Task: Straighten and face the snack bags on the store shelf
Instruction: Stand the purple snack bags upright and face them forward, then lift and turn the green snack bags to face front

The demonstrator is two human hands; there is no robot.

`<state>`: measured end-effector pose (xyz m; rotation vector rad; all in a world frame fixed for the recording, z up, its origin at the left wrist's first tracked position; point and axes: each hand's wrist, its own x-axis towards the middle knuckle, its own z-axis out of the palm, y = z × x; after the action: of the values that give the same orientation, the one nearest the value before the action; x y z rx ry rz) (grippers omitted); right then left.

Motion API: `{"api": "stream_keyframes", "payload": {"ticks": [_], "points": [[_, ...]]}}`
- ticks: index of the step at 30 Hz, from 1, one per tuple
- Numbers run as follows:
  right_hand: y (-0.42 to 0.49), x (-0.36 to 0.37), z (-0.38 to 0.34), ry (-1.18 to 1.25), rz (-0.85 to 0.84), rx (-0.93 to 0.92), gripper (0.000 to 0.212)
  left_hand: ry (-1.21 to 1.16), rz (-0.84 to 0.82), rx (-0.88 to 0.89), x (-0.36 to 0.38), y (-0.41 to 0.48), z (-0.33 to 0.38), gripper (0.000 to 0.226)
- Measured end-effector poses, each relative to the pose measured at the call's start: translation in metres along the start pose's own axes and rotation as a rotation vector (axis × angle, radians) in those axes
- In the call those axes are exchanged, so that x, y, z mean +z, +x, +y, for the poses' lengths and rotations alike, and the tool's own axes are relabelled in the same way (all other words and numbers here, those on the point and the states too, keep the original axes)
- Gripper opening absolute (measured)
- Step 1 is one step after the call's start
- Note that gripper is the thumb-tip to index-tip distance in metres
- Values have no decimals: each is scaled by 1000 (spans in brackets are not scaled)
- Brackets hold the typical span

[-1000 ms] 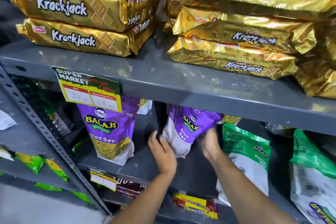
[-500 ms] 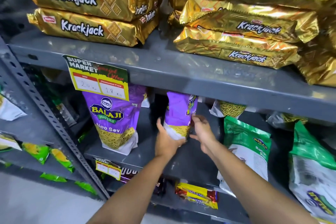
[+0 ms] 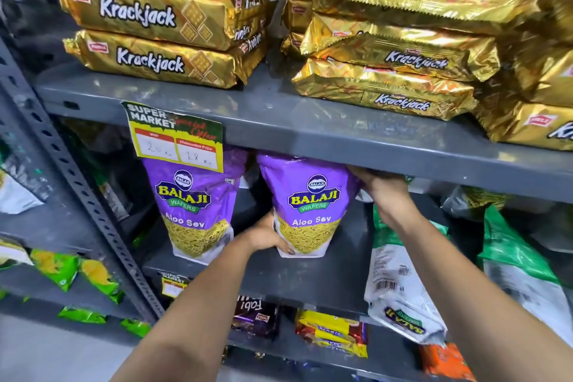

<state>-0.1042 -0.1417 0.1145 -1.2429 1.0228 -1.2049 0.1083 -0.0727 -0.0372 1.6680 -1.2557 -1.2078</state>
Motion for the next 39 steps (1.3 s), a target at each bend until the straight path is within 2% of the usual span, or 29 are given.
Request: {"api": "stream_keyframes", "payload": {"ticks": [4, 8, 10, 13, 15, 16, 18, 19, 20, 21, 23, 25, 26, 28, 30, 31, 33, 35, 37, 39], "points": [[-7, 1, -2, 12, -20, -35, 39, 67, -61, -1, -7, 5, 7, 69], [-11, 8, -1, 17, 5, -78, 36, 107, -88, 8, -9, 7, 9, 62], [-15, 7, -2, 9, -14, -80, 35, 64, -58, 6, -8, 3, 9, 73], [-18, -14, -4, -17, -50, -114, 26, -21, 22, 42, -2, -5, 17, 109], [-16, -41, 0, -54, -7, -146, 14, -114, 178, 138, 13, -17, 25, 118], [-16, -59, 4, -71, 50, -150, 13, -192, 329, 194, 25, -29, 28, 114], [-13, -103, 22, -219, 197, -115, 19, -312, 783, 270, 65, -60, 32, 84], [-14, -125, 36, -377, 249, -93, 24, -345, 974, 284, 90, -77, 33, 67], [-16, -146, 52, -540, 277, -65, 30, -376, 1081, 307, 115, -92, 36, 52], [-20, -167, 69, -652, 279, -8, 38, -403, 1110, 325, 141, -100, 41, 40], [-29, -193, 97, -677, 245, 187, 51, -383, 1029, 273, 182, -95, 53, 21], [-33, -203, 114, -627, 202, 348, 59, -287, 809, 112, 202, -73, 70, 11], [-32, -205, 118, -558, 204, 401, 60, -253, 675, -2, 208, -61, 80, 14], [-30, -208, 121, -358, 229, 472, 59, -227, 421, -239, 214, -41, 97, 42], [-30, -209, 118, -230, 216, 539, 54, -265, 255, -304, 217, -30, 101, 65], [-30, -210, 116, -194, 190, 542, 49, -240, 223, -279, 220, -26, 100, 66], [-32, -214, 113, -119, 151, 503, 41, -161, 270, -225, 227, -24, 99, 63], [-36, -209, 107, -68, 155, 434, 49, -204, 332, -153, 229, -26, 92, 66], [-38, -210, 99, -30, 134, 347, 60, -358, 363, -121, 235, -28, 90, 85], [-34, -211, 92, 29, 98, 268, 74, -367, 427, -63, 236, -29, 88, 100]]}}
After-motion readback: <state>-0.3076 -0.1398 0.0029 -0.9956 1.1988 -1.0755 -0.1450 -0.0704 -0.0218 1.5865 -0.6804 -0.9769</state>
